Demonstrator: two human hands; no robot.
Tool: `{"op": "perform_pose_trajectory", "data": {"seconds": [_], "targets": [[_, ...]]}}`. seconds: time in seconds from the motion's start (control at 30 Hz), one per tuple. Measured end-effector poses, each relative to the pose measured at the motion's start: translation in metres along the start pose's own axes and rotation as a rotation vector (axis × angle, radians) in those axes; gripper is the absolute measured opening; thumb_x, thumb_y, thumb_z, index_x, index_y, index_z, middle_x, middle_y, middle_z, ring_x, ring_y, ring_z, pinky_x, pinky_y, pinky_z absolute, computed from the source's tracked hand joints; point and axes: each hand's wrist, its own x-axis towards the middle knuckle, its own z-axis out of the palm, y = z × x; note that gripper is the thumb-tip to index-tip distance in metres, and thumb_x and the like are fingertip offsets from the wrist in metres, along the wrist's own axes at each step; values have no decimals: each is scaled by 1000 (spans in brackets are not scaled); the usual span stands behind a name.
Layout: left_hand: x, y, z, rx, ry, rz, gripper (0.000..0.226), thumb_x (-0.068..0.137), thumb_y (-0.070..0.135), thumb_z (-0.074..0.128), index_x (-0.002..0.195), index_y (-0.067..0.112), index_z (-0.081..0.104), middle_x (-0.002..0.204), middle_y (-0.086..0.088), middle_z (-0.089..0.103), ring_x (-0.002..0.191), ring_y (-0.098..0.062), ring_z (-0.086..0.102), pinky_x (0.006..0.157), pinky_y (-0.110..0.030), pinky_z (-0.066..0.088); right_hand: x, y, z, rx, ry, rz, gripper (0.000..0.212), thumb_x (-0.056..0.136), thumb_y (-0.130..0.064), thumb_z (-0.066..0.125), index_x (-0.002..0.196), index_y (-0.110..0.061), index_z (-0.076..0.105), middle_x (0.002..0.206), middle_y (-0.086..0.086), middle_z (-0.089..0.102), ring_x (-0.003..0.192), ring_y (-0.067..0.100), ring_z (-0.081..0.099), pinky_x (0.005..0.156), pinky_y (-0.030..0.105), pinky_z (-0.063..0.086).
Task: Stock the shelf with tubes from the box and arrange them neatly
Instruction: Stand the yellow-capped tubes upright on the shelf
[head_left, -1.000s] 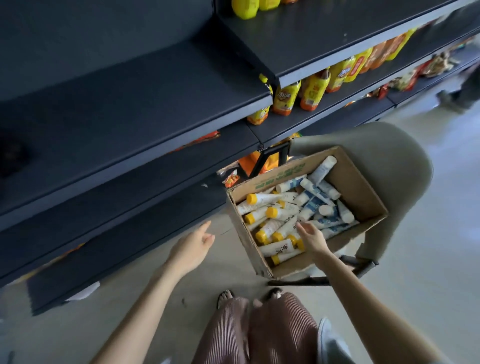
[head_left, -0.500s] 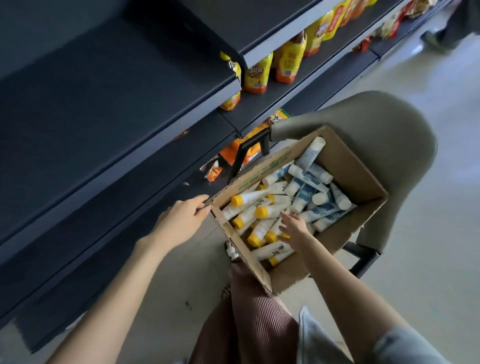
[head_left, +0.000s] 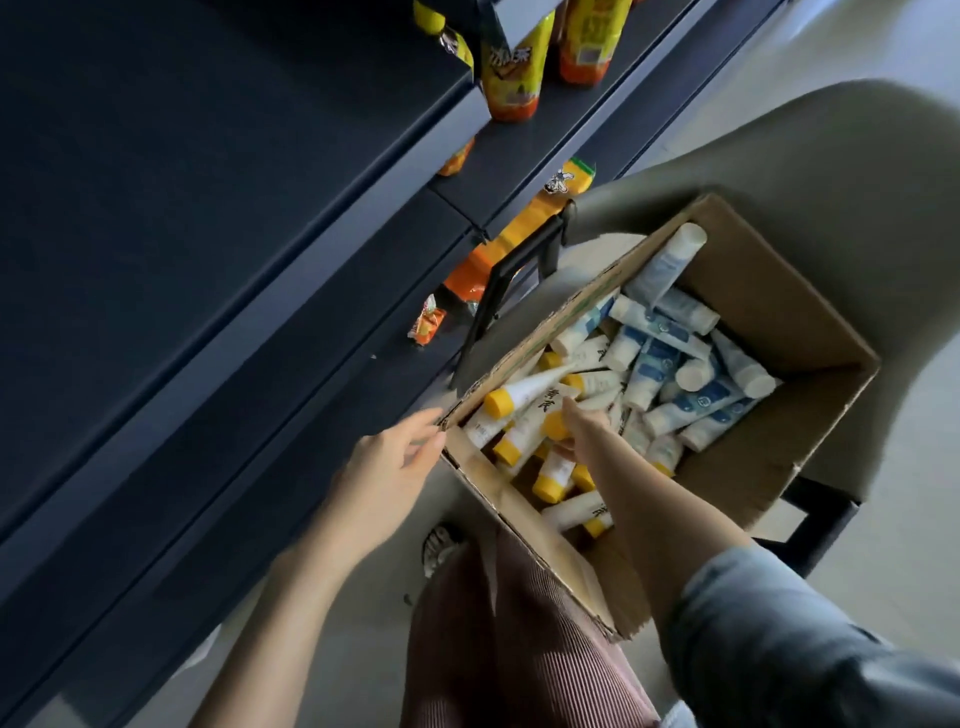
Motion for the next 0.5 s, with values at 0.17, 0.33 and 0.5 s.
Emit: {"op": "perform_pose_trajectory", "data": {"seconds": [0.17, 0.33, 0.5], "targets": [[-5, -10, -3, -49, -35, -5, 37, 97, 31, 49, 133, 25, 53, 127, 10, 61, 112, 0, 56, 90, -10, 40, 1, 7, -10, 114, 14, -26, 37, 93, -32, 59, 116, -9, 44, 103, 13, 49, 106, 33, 59, 80, 42, 55], [-13, 1, -8, -74, -59, -12, 31, 97, 29, 49, 126, 27, 57, 105, 12, 70, 108, -9, 61, 86, -25, 42, -32, 21, -40, 523, -272, 83, 35, 91, -24, 58, 115, -6, 42, 106, 16, 54, 86, 26, 59, 90, 35, 51], [-13, 30, -1, -95, -51, 35, 32, 98, 26, 46, 128, 21, 55, 100, 11, 71, 108, -12, 61, 87, -27, 42, -95, 32, -63, 917, -629, 4, 26, 92, -26, 55, 111, -8, 54, 99, 15, 66, 89, 21, 64, 74, 32, 58]]}}
